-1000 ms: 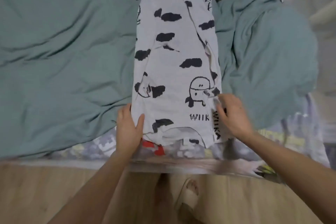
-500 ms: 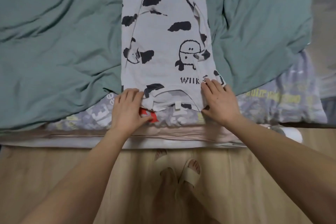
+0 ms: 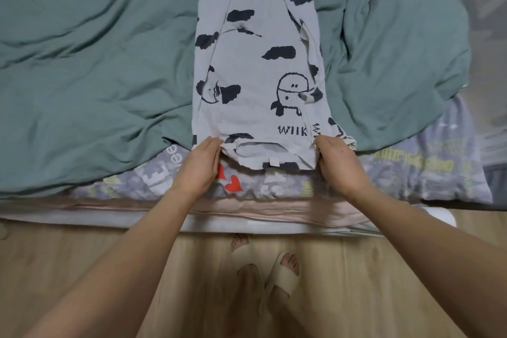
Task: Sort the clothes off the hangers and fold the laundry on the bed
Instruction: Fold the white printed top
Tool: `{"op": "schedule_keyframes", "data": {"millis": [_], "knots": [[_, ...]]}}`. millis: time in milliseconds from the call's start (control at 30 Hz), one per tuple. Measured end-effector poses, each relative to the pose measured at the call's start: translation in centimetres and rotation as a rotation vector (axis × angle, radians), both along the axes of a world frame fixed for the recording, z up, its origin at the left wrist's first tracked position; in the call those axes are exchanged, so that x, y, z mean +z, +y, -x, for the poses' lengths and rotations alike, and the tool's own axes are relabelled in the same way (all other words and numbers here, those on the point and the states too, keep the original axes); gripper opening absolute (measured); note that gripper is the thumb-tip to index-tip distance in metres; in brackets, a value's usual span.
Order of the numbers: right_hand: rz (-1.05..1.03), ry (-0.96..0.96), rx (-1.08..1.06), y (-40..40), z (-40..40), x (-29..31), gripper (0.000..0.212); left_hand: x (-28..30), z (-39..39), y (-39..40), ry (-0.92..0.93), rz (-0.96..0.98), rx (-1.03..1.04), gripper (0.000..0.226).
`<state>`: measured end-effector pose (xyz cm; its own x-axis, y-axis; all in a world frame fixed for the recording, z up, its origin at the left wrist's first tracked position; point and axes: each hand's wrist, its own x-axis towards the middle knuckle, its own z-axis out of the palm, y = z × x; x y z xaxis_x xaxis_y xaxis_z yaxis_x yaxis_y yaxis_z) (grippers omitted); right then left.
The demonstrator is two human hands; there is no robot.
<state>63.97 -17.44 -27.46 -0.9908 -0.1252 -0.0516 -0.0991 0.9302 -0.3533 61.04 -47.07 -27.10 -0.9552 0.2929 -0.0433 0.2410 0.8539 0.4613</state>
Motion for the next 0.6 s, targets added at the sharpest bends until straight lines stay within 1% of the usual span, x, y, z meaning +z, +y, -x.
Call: {"op": "schedule_keyframes", "data": {"millis": [100, 167, 200, 300, 367, 467, 533, 600], "knots": [[-0.109, -0.033, 0.097, 0.4, 0.6, 0.3, 0.020, 0.3, -0.2, -0.4, 0.034, 0.066, -0.085, 0.028], [-0.142, -0.088, 0.100, 0.4, 0.9, 0.7, 0.013, 0.9, 0.0, -0.6, -0.018, 0.192, -0.144, 0.032], [-0.157, -0.122, 0.108, 0.6, 1.0, 1.0, 0.010, 1.7, 0.1, -0.5, -0.060, 0.260, -0.133, 0.031], [-0.193, -0.241, 0.154, 1.3, 0.8, 3.2, 0.007, 4.7, 1.0, 0.3, -0.154, 0.403, -0.094, 0.013], [-0.157, -0.312, 0.163, 1.5, 0.9, 6.2, 0.013, 7.1, 1.7, 0.5, -0.202, 0.382, -0.121, 0.019], [-0.048, -0.332, 0.157, 1.8, 1.6, 11.6, 0.031, 11.2, 2.1, 0.1, -0.267, 0.286, -0.228, 0.035], [-0.014, -0.374, 0.155, 2.4, 1.9, 14.9, 0.033, 14.2, 2.1, -0.4, -0.324, 0.202, -0.264, 0.045], [0.034, -0.450, 0.150, 3.3, 1.8, 17.4, 0.034, 16.9, 1.6, -0.6, -0.363, 0.140, -0.276, 0.049]]}}
